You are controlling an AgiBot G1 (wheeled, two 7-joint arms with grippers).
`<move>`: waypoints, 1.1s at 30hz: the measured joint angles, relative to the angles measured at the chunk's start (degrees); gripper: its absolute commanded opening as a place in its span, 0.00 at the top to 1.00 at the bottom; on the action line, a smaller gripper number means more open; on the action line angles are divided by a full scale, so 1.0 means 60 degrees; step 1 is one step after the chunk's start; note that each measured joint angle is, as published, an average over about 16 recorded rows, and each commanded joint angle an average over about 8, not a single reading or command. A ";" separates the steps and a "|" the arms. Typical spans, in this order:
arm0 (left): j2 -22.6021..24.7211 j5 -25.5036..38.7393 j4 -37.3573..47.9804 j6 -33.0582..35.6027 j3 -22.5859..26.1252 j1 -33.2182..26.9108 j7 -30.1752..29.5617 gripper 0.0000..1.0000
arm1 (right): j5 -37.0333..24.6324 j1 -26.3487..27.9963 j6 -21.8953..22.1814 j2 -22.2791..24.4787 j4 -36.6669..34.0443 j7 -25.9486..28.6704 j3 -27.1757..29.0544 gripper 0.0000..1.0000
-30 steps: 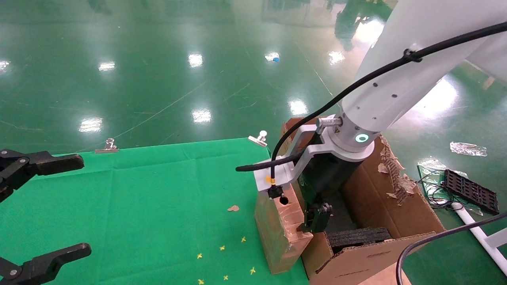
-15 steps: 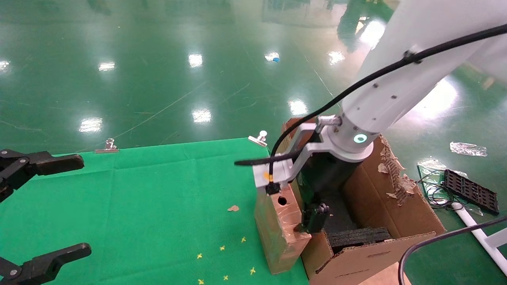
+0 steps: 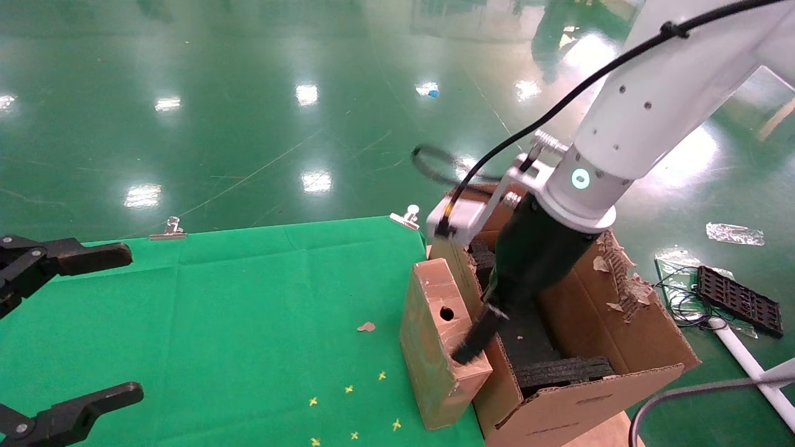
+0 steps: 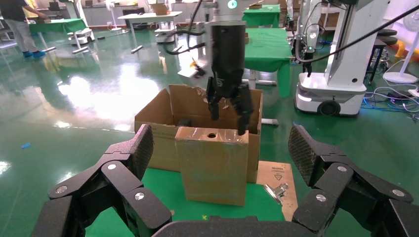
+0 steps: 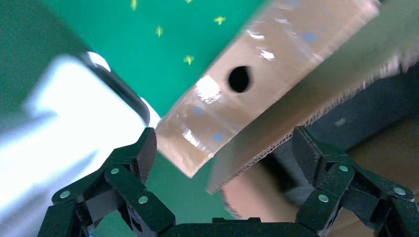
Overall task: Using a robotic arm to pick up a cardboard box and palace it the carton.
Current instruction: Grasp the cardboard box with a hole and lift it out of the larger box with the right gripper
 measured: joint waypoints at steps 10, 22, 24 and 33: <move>-0.0003 -0.0005 0.0000 -0.0003 0.0007 -0.0001 0.0003 0.00 | 0.1213 -0.0483 0.0009 -0.0586 -0.2394 0.0328 -0.0619 0.00; -0.0006 -0.0010 0.0000 -0.0006 0.0014 -0.0003 0.0007 0.01 | 0.1331 -0.0901 0.0112 -0.1540 -0.3945 -0.0232 -0.1196 0.97; -0.0006 -0.0011 0.0000 -0.0007 0.0016 -0.0003 0.0008 0.08 | 0.1330 -0.0957 0.0122 -0.1665 -0.4111 -0.0306 -0.1258 1.00; -0.0009 -0.0015 0.0000 -0.0009 0.0021 -0.0005 0.0011 0.87 | 0.1346 -0.1120 0.0106 -0.2019 -0.4589 -0.0542 -0.1504 1.00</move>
